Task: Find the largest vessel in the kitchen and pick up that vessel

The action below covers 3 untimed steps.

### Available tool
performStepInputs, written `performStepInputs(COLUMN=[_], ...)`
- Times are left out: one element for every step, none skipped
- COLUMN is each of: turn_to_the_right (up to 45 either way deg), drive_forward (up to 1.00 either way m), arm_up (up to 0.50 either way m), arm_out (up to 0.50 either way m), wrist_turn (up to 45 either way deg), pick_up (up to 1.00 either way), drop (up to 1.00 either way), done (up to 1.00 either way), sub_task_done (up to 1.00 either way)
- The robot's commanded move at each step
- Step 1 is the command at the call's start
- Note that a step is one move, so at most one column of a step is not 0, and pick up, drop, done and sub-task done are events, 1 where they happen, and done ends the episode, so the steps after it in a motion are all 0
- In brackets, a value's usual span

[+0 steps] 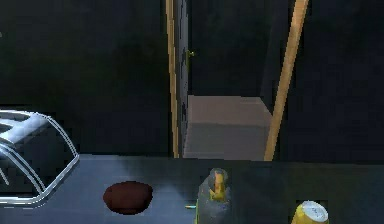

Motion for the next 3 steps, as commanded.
performStepInputs(turn_to_the_right=[0.0,0.0,0.0], drive_forward=[0.00,0.00,0.00], arm_up=[0.00,0.00,0.00], arm_out=[0.00,0.00,0.00], wrist_turn=[45.0,45.0,45.0], pick_up=[0.00,0.00,0.00], drop=[0.00,0.00,0.00], done=[0.00,0.00,0.00], sub_task_done=[0.00,0.00,0.00])
